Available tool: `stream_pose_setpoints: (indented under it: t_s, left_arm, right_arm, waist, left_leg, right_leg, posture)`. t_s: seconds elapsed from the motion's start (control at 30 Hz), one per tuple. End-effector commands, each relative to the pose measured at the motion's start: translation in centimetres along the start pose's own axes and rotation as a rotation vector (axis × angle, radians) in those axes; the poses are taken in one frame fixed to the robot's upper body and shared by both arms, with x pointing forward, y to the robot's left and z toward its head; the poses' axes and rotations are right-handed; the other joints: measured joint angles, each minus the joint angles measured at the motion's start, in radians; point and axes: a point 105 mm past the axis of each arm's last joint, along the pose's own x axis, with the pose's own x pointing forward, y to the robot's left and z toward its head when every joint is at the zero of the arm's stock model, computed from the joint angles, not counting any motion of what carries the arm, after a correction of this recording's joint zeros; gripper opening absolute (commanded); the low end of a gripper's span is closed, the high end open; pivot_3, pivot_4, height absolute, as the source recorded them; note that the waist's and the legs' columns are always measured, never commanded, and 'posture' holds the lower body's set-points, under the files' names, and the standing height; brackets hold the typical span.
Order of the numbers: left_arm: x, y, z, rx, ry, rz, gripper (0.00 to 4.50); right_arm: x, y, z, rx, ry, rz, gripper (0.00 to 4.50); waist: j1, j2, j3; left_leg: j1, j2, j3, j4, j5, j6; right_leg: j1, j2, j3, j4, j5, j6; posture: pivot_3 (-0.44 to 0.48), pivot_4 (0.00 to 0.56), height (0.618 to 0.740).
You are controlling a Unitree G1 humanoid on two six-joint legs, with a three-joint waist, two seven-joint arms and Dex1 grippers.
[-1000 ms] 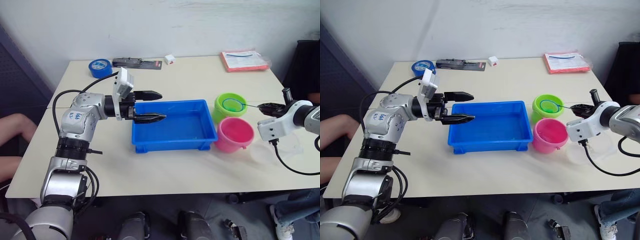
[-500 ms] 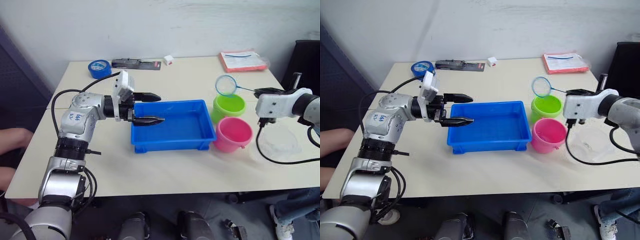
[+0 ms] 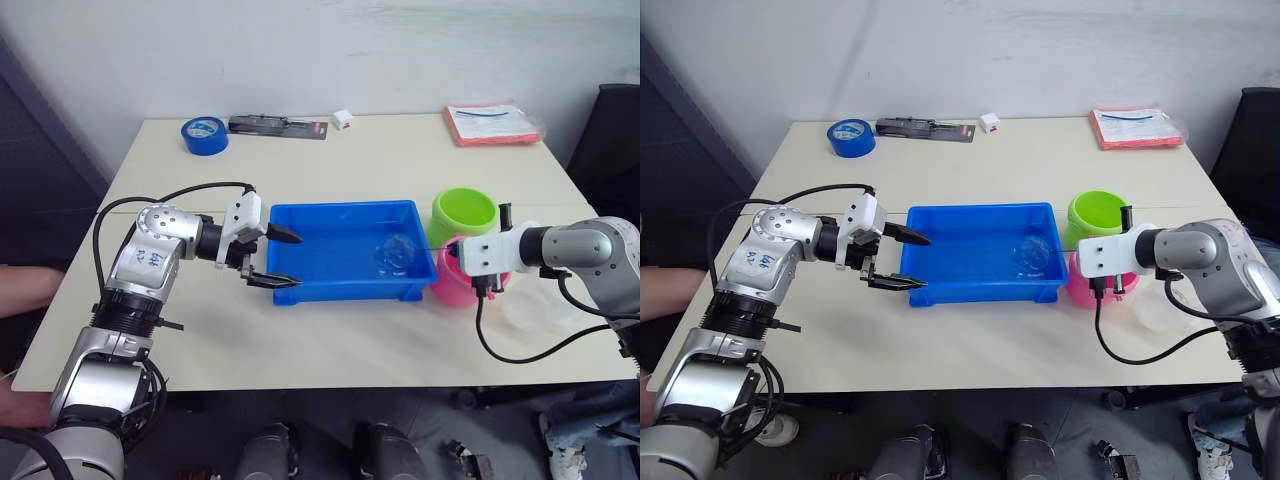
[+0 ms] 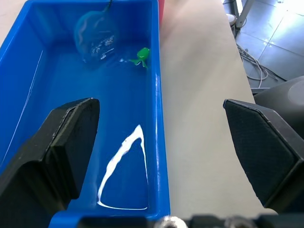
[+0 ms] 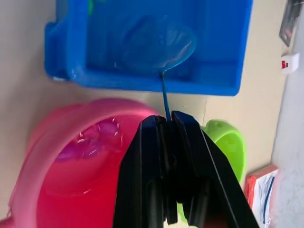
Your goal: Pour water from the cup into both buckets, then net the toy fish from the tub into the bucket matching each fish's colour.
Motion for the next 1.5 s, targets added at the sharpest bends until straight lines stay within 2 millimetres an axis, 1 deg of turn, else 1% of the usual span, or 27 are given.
stream_pose_setpoints:
  t_s: [0.03,0.13,0.23,0.33,0.4,0.47,0.57,0.7,0.73,0.77,0.93,1.03,1.17,1.27,1.37,1.5]
  left_arm:
    - [-0.9,0.9,1.2,0.018,-0.041,0.059,4.50]
    - [-1.1,1.1,1.5,0.016,-0.052,0.072,4.50]
    - [-1.2,1.1,1.8,0.011,-0.068,0.076,4.50]
    - [-1.2,1.1,1.9,0.009,-0.074,0.078,4.50]
    - [-1.2,1.1,1.9,0.007,-0.075,0.078,4.50]
    - [-1.2,1.0,1.9,0.007,-0.075,0.077,4.50]
    - [-1.2,1.0,2.0,0.007,-0.076,0.076,4.50]
    - [-1.3,0.9,1.7,0.006,-0.066,0.082,4.50]
    - [-1.3,0.9,1.6,0.007,-0.062,0.083,4.50]
    - [-1.5,1.0,1.4,0.003,-0.060,0.090,4.50]
    - [-2.5,1.5,0.8,-0.011,-0.039,0.127,4.50]
    - [-2.9,1.6,0.3,-0.014,-0.022,0.143,4.50]
    - [-3.4,1.9,-0.2,-0.021,-0.013,0.162,4.50]
    - [-3.3,1.9,0.2,-0.026,-0.037,0.161,4.50]
    - [-2.9,2.0,1.5,-0.055,-0.106,0.147,4.50]
    - [-2.3,1.9,3.6,-0.094,-0.216,0.116,4.50]
  right_arm:
    - [0.0,1.0,-0.2,0.006,-0.013,0.066,0.80]
    - [0.3,2.0,0.5,0.094,-0.069,0.113,0.80]
    - [0.3,2.1,0.9,0.108,-0.082,0.117,0.80]
    - [0.4,1.5,1.6,0.198,-0.114,0.090,0.80]
    - [0.7,0.6,2.3,0.338,-0.154,0.042,0.80]
    - [1.0,0.4,2.7,0.428,-0.171,0.030,0.80]
    - [1.3,1.0,3.0,0.487,-0.179,0.050,0.80]
    - [2.3,2.2,3.5,0.759,-0.226,0.095,0.80]
    - [2.5,2.3,3.6,0.803,-0.236,0.101,0.80]
    - [2.8,2.3,3.8,0.884,-0.252,0.106,0.80]
    - [3.1,1.3,5.1,1.159,-0.338,0.108,0.80]
    - [3.0,1.0,5.4,1.230,-0.356,0.113,0.80]
    - [2.4,-0.2,5.6,1.348,-0.409,0.092,0.80]
    - [1.6,-1.2,5.8,1.393,-0.450,0.057,0.80]
    - [0.0,-2.2,5.7,1.350,-0.466,-0.024,0.80]
    - [-2.5,-3.5,5.4,1.345,-0.494,-0.124,0.80]
  waist:
    - [0.001,-0.001,0.000]
    - [0.003,-0.001,-0.001]
    - [0.002,-0.001,-0.001]
    - [0.001,-0.001,-0.001]
    - [0.000,-0.001,-0.001]
    - [0.000,-0.001,-0.001]
    - [0.002,-0.001,-0.001]
    - [0.001,-0.002,-0.002]
    - [0.000,-0.002,-0.002]
    - [0.000,-0.002,-0.002]
    - [-0.001,-0.002,-0.003]
    - [0.000,-0.001,-0.003]
    - [0.000,-0.001,-0.003]
    - [0.001,-0.001,-0.003]
    - [0.002,-0.001,-0.003]
    - [0.002,-0.001,-0.003]
  left_leg:
    - [0.000,0.000,0.000,0.000,0.000,0.000]
    - [0.001,0.001,0.000,0.001,0.001,-0.001]
    - [0.001,0.001,0.000,0.001,0.000,-0.001]
    - [0.001,0.001,0.000,0.002,0.000,0.000]
    - [0.001,0.002,0.000,0.002,0.000,-0.001]
    - [0.001,0.002,0.000,0.002,0.000,-0.001]
    - [0.001,0.002,-0.001,0.002,0.000,-0.001]
    - [0.001,0.002,-0.002,0.002,0.000,-0.001]
    - [0.001,0.002,-0.002,0.002,0.000,-0.001]
    - [0.001,0.002,-0.002,0.002,0.000,-0.001]
    - [0.001,0.003,-0.003,0.002,0.000,-0.001]
    - [0.001,0.003,-0.003,0.001,0.000,-0.001]
    - [0.000,0.002,-0.004,0.001,0.000,-0.001]
    - [-0.001,0.002,-0.003,0.001,0.000,-0.001]
    - [-0.001,0.002,-0.003,0.000,0.000,-0.001]
    - [-0.002,0.002,-0.003,0.000,0.000,-0.001]
  right_leg:
    - [0.000,0.000,0.000,0.001,0.001,0.003]
    - [0.000,0.001,-0.001,0.003,0.002,0.003]
    - [0.000,0.001,-0.001,0.004,0.002,0.003]
    - [-0.001,0.000,-0.001,0.005,0.002,0.003]
    - [-0.001,0.000,0.000,0.005,0.002,0.003]
    - [-0.001,0.000,0.000,0.007,0.002,0.003]
    - [-0.002,0.000,0.001,0.008,0.002,0.003]
    - [-0.001,0.000,0.001,0.007,-0.001,-0.001]
    - [-0.001,0.000,0.001,0.007,-0.001,-0.001]
    - [-0.001,0.000,0.001,0.007,-0.001,-0.001]
    - [-0.002,0.000,0.001,0.008,0.000,0.000]
    - [-0.002,-0.001,0.001,0.008,0.000,0.000]
    - [-0.007,-0.002,0.000,0.007,-0.001,-0.003]
    - [-0.007,-0.002,0.000,0.007,-0.001,-0.002]
    - [-0.007,-0.002,0.000,0.007,0.000,0.000]
    - [-0.004,-0.002,0.000,0.007,0.001,0.001]
  posture:
    - [0.000,0.150,0.740]
    - [0.000,0.150,0.740]
    - [0.000,0.150,0.740]
    - [0.000,0.150,0.740]
    - [0.000,0.150,0.740]
    - [0.000,0.150,0.740]
    - [0.000,0.150,0.740]
    - [0.000,0.150,0.740]
    - [0.000,0.150,0.740]
    - [0.000,0.150,0.740]
    - [0.000,0.150,0.740]
    - [0.000,0.150,0.740]
    - [0.000,0.150,0.740]
    - [0.000,0.150,0.740]
    - [0.000,0.150,0.740]
    - [0.000,0.150,0.740]
